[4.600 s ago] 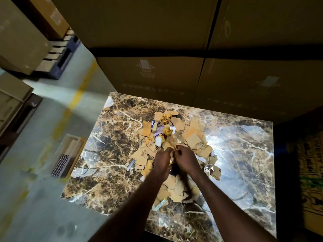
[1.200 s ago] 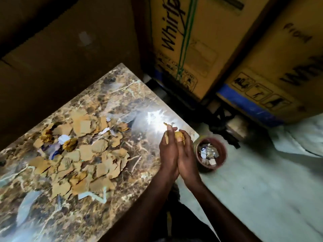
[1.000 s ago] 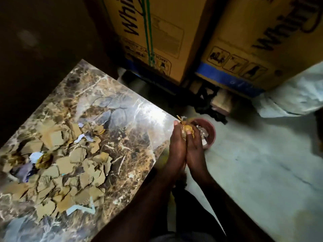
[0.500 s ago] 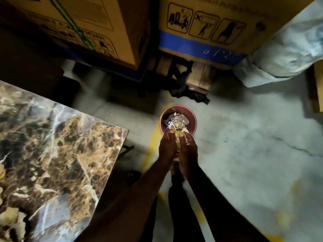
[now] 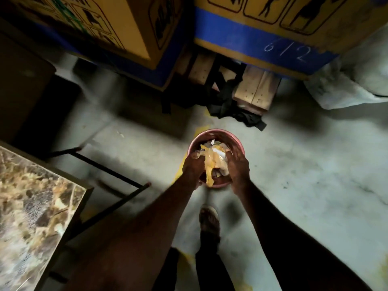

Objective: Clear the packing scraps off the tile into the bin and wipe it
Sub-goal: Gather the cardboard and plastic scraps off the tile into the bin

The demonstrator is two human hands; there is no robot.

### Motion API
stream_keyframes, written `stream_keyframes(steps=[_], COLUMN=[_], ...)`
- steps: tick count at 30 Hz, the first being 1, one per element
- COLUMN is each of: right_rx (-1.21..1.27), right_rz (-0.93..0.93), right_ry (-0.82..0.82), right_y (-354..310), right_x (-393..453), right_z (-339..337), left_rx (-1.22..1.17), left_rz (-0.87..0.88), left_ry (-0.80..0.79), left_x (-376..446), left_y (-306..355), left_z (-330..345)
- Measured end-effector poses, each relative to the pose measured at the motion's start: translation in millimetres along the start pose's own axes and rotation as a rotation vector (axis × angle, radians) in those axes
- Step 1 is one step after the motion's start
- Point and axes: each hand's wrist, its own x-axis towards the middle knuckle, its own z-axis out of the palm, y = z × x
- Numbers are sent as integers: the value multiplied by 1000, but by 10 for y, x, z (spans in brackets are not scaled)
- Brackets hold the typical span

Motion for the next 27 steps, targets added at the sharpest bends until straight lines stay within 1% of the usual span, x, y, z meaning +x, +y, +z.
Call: stream_keyframes(steps=[2, 3, 6, 8, 10, 13, 16, 19, 21, 24, 27], right_rx=[-19, -25, 11, 61, 102, 64, 86, 57, 47, 30, 0], right_rz=[12, 17, 46, 58, 84, 87, 45, -57, -139, -309, -408], right_ry=[36, 20, 29, 25, 12, -15, -65, -110, -140, -193, -280], right_y=[-19, 49, 323, 214, 129, 9, -546, -1279, -1698, -2239, -2563], right_x=[-16, -4, 12, -244, -481, -804, -1303, -1957, -2344, -2977, -3591], right_z=[-39, -54, -136, -206, -278, -312, -288, -288, -238, -37, 262], left_rx=[20, 30, -26, -80, -77, -98, -126, -160, -192, -248, -312], left_rz=[2, -4, -40, -38, -29, -1, 77, 189, 258, 398, 480], left_ry=[7, 16, 94, 123, 122, 91, 24, 20, -10, 22, 73], left_x=[19, 44, 55, -57, -262, -673, -1180, -1817, -2251, -2924, -3542], left_y=[-36, -79, -278, -352, -341, -206, 82, 483, 757, 1115, 1295], left_z=[-24, -47, -96, -110, -127, -119, -76, -157, -273, -672, -1212])
